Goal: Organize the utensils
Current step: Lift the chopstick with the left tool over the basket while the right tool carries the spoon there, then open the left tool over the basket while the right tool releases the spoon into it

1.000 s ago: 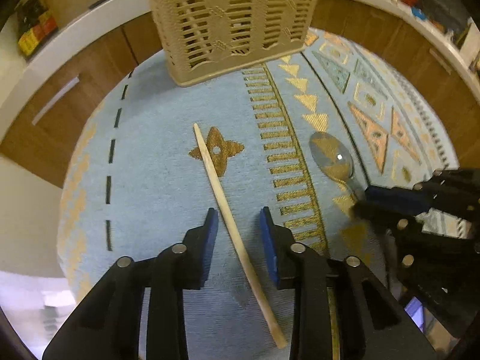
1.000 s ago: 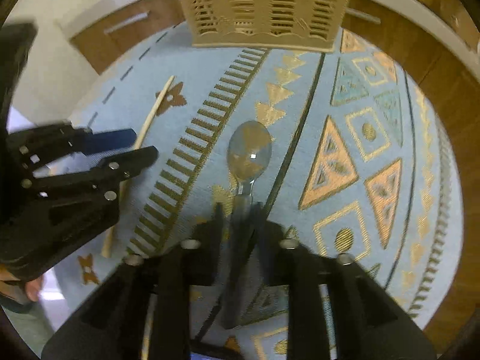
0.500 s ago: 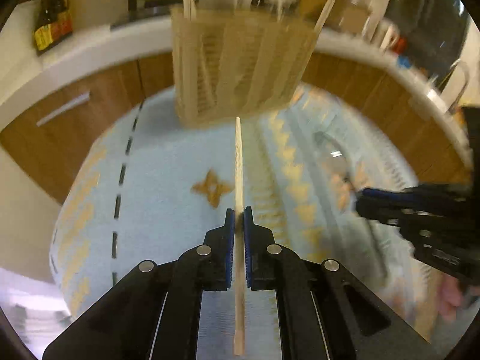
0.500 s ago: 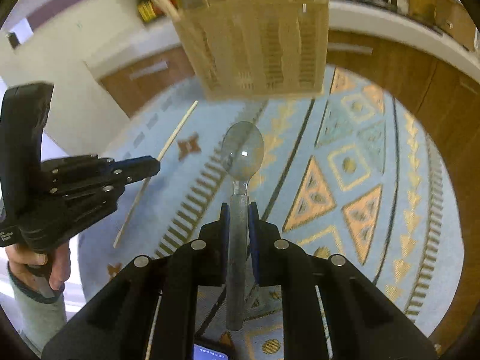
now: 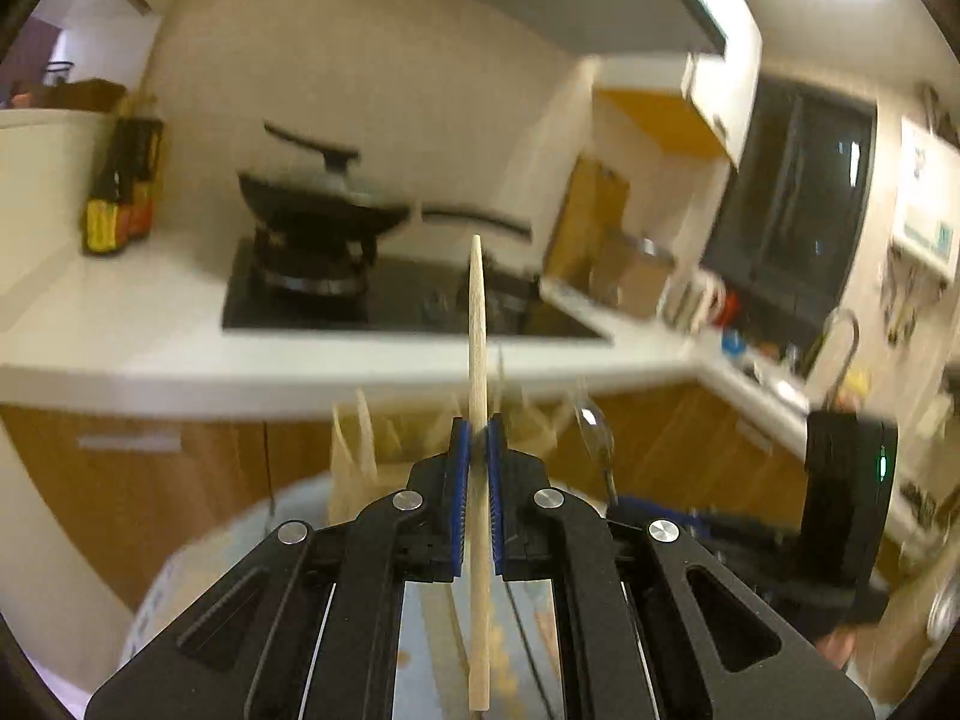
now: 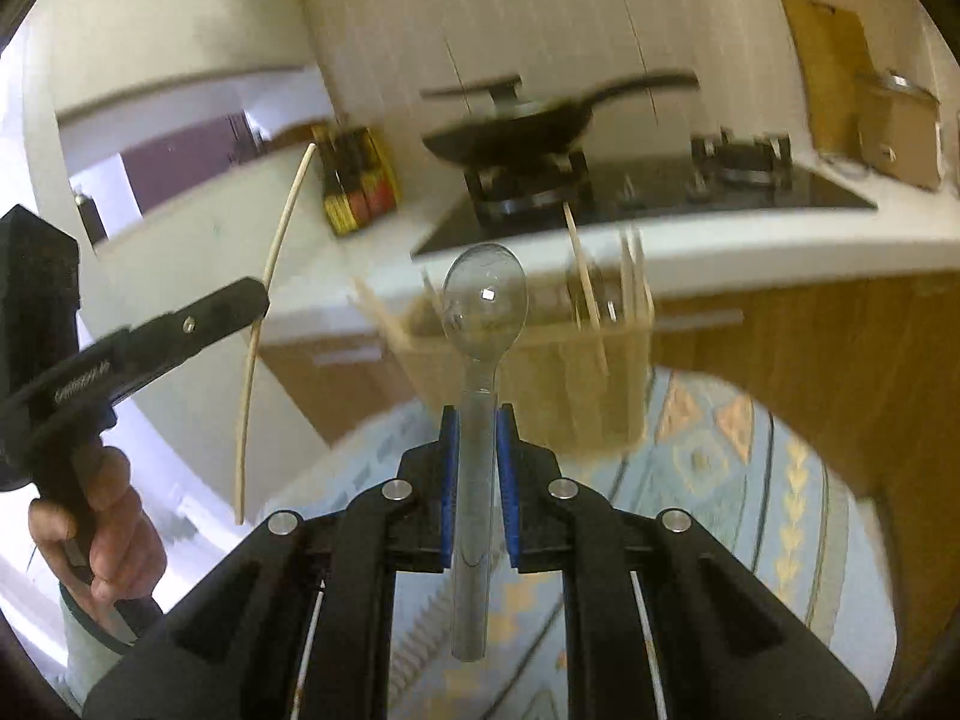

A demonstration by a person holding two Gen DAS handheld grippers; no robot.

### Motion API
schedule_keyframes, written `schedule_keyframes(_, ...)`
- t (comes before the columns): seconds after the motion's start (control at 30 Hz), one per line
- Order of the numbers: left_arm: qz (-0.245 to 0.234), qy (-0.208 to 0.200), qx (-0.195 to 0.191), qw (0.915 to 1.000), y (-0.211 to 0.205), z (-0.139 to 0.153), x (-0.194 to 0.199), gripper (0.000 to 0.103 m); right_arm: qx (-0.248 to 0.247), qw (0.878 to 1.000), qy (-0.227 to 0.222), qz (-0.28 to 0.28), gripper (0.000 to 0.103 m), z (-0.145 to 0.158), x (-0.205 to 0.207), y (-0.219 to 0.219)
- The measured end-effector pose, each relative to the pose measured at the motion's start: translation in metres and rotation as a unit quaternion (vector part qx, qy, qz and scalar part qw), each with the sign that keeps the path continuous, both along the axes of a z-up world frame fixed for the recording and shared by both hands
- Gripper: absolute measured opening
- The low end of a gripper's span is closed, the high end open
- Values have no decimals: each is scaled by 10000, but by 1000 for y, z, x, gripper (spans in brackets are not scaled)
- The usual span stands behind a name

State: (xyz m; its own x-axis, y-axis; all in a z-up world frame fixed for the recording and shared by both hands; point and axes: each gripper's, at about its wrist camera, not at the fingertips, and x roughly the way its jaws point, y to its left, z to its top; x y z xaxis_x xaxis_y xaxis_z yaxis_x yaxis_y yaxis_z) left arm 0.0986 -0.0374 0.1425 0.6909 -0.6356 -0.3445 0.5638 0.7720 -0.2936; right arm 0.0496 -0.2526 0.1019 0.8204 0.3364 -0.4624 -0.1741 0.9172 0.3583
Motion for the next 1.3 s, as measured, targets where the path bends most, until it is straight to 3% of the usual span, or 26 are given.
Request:
schedule_keyframes(0.27, 566, -267, -774, 9950, 38, 33, 67, 4, 48, 9963, -741, -436, 10, 35, 49, 6)
schedule_keyframes(0.37, 808, -281, -716, 9938, 37, 29, 98, 4, 98, 9941, -801, -726, 10, 36, 75, 5)
schedule_keyframes(0.5, 662, -295, -907, 9932, 27, 16, 126, 4, 106, 9892, -879, -1166, 10, 32, 102, 4)
schedule_keyframes(0.63, 394, -464, -1038, 9927, 7, 1, 145, 4, -196, 9828, -1032, -1519, 10, 26, 120, 11)
schedule_keyframes(0.8, 111, -457, -1122, 9926, -10, -26, 159, 4, -370, 9790, -1089, -1682, 10, 16, 130, 17)
schedule_keyframes(0.9, 89, -521, -915, 9944, -19, -36, 159, 4, -480, 9791, -1033, -1686, 10, 9, 137, 20)
schedule_keyframes(1.0, 100, -567, -721, 9957, -24, -43, 159, 4, -1106, 9701, -1167, -1821, 10, 3, 139, 34)
schedule_keyframes(1.13, -19, -562, -685, 9961, -24, -53, 155, 4, -1381, 9664, -1279, -1753, 10, -3, 137, 45)
schedule_keyframes(1.3, 37, -642, -742, 9952, -17, -60, 145, 5, -1301, 9699, -1238, -1642, 11, -11, 135, 44)
